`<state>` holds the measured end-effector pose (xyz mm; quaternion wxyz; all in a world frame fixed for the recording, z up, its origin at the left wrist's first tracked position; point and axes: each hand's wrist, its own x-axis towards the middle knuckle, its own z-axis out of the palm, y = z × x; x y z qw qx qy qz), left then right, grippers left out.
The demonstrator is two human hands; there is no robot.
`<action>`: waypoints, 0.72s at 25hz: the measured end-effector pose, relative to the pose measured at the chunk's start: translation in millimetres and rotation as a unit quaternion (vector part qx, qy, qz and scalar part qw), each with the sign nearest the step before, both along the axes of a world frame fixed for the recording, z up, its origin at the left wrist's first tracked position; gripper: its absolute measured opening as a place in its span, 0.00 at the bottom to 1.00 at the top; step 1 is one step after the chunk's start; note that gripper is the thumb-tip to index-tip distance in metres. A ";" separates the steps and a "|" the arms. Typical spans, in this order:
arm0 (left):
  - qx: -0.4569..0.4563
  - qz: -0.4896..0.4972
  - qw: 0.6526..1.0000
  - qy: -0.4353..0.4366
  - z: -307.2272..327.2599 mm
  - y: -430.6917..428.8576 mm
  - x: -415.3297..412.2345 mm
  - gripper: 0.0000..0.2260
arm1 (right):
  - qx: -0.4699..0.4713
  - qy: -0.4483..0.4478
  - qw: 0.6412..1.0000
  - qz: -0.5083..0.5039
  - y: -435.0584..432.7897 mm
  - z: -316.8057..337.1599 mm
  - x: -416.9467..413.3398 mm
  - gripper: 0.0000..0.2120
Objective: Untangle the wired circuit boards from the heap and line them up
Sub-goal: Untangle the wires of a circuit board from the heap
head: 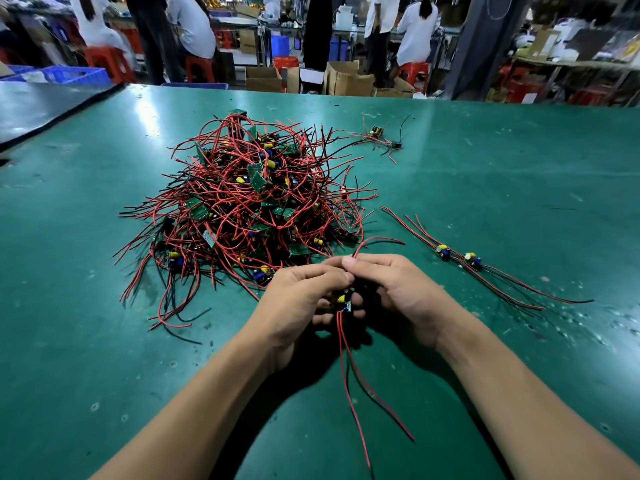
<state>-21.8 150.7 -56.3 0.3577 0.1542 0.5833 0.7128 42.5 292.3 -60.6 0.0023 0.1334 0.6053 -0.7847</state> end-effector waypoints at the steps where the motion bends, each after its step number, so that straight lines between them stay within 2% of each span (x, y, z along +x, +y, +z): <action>1: -0.002 0.013 1.000 0.004 -0.3 0.3 -1.0 0.06 | 0.002 -0.008 1.000 -0.006 0.4 -0.5 -0.8 0.12; 10: -0.063 -0.005 0.997 0.047 -0.2 1.2 -8.4 0.08 | 0.126 -0.003 0.988 -0.094 7.4 -11.8 -6.2 0.09; 13: -0.070 -0.029 0.996 0.044 -1.1 -0.1 -9.6 0.09 | 0.176 0.008 0.973 -0.150 11.4 -16.2 -10.9 0.09; 16: -0.072 -0.056 0.995 0.046 -0.9 -2.4 -8.7 0.08 | 0.188 0.011 0.958 -0.215 22.2 -19.7 -14.2 0.09; 18: -0.069 -0.064 0.995 0.042 -0.2 -3.1 -8.1 0.07 | 0.232 0.021 0.946 -0.227 27.3 -19.7 -14.1 0.08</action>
